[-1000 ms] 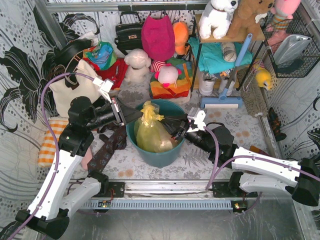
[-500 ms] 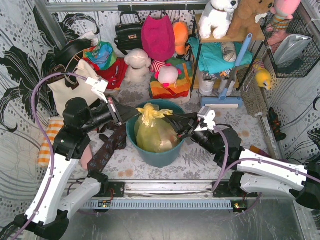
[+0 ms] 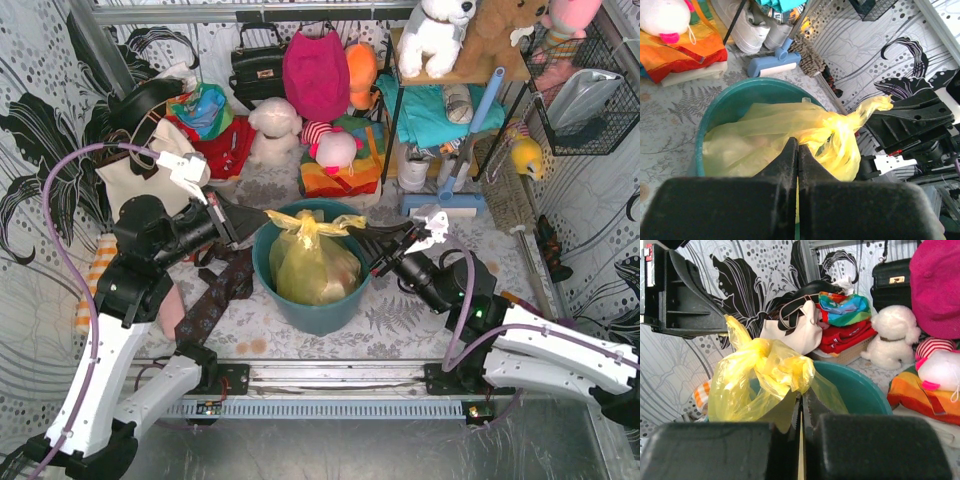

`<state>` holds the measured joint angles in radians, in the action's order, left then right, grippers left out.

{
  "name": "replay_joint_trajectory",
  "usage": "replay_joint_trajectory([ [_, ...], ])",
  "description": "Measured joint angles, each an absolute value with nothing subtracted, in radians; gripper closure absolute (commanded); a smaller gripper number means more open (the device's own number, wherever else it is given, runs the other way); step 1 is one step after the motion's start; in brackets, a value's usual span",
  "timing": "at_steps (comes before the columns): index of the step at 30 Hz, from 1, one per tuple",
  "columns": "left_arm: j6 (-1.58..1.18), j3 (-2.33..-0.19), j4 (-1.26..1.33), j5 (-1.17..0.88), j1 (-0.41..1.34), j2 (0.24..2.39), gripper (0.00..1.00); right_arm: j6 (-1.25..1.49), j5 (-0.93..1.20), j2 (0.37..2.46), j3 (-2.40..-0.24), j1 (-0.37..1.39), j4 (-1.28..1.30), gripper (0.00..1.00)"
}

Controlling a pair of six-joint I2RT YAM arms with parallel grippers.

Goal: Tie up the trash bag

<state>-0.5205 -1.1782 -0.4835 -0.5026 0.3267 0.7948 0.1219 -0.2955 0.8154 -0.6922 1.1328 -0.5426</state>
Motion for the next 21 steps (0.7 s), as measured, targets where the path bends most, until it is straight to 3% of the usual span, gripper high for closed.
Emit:
replay_joint_trajectory([
  [12, -0.488, -1.187, -0.577, -0.405, 0.327, 0.778, 1.00, 0.239, -0.383, 0.689, -0.696, 1.133, -0.331, 1.00],
  [21, -0.472, -1.326, -0.594, -0.394, 0.328, 0.800, 1.00, 0.230, -0.387, 0.704, -0.778, 1.133, -0.305, 1.00],
])
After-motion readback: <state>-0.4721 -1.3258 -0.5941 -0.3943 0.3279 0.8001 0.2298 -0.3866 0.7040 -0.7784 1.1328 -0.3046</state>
